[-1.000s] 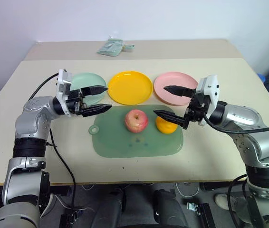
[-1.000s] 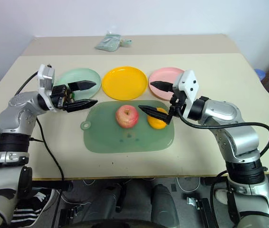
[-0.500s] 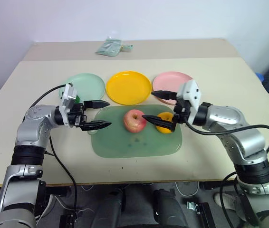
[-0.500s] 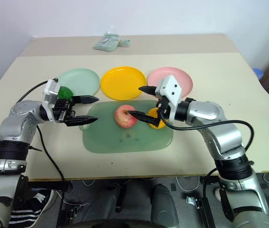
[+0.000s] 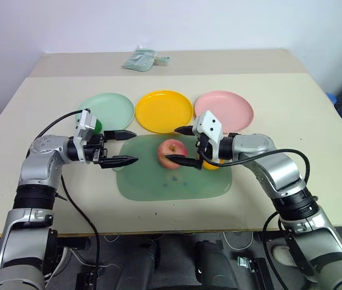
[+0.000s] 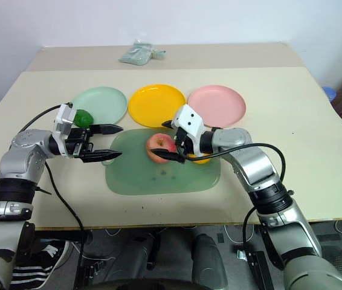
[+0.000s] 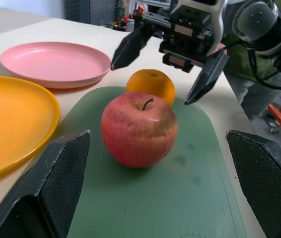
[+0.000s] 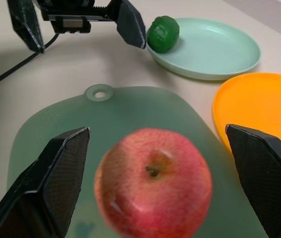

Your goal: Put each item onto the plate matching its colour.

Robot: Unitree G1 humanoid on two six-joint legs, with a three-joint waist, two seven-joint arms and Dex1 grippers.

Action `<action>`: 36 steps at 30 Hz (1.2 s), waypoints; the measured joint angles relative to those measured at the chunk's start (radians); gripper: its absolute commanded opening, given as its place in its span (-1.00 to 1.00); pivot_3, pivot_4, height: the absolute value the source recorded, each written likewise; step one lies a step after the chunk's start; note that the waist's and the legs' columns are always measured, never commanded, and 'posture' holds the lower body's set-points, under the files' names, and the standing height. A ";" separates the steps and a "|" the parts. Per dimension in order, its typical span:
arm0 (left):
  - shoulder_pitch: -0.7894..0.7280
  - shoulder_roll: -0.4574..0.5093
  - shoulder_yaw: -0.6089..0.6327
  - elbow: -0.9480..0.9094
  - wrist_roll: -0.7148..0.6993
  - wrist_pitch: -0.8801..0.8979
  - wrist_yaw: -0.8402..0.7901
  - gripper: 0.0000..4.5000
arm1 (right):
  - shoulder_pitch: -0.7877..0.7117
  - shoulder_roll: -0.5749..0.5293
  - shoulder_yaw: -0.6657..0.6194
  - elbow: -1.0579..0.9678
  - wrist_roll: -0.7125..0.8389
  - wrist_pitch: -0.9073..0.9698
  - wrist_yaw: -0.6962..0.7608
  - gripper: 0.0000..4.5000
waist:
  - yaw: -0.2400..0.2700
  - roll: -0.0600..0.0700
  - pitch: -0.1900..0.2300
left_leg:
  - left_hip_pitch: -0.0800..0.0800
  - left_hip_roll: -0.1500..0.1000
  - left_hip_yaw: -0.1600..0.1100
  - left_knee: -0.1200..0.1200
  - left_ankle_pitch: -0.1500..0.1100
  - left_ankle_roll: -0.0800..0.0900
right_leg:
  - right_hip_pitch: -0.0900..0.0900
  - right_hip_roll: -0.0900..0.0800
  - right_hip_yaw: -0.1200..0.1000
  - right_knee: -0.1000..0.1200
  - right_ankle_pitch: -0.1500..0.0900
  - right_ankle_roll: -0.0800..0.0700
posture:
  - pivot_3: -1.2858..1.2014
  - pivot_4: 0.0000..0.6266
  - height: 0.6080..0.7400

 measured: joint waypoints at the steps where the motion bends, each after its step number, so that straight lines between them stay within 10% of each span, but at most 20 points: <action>1: 0.001 0.000 0.000 -0.001 0.000 0.000 0.000 0.99 | -0.008 0.001 0.006 0.001 -0.008 0.004 0.002 1.00 | 0.000 0.000 0.000 | 0.000 0.000 0.000 0.000 0.000 0.000 | 0.000 0.000 0.000 0.000 0.000 0.000 | 0.03 -0.52 1.00; 18: 0.060 0.000 0.001 -0.100 -0.021 0.030 0.033 0.99 | -0.027 0.042 0.068 0.127 -0.123 -0.008 0.019 1.00 | -0.002 0.000 0.000 | 0.000 0.000 0.000 0.000 0.000 0.000 | 0.000 0.000 0.000 0.000 0.000 0.000 | 0.03 -0.52 1.00; 24: 0.067 -0.001 0.001 -0.165 -0.028 0.064 0.062 1.00 | -0.034 0.043 0.070 0.129 -0.137 -0.022 0.037 0.30 | -0.002 0.000 0.000 | 0.001 0.000 0.000 0.000 0.000 0.000 | 0.000 0.000 0.000 0.000 0.000 0.000 | 0.03 -0.52 1.00; 36: 0.062 -0.008 0.001 -0.187 -0.043 0.095 0.105 1.00 | -0.097 0.092 -0.081 0.144 -0.029 0.078 0.020 0.30 | -0.001 0.000 0.000 | 0.000 0.000 0.000 0.000 0.000 0.000 | 0.000 0.000 0.000 0.000 0.000 0.000 | 0.03 -0.52 1.00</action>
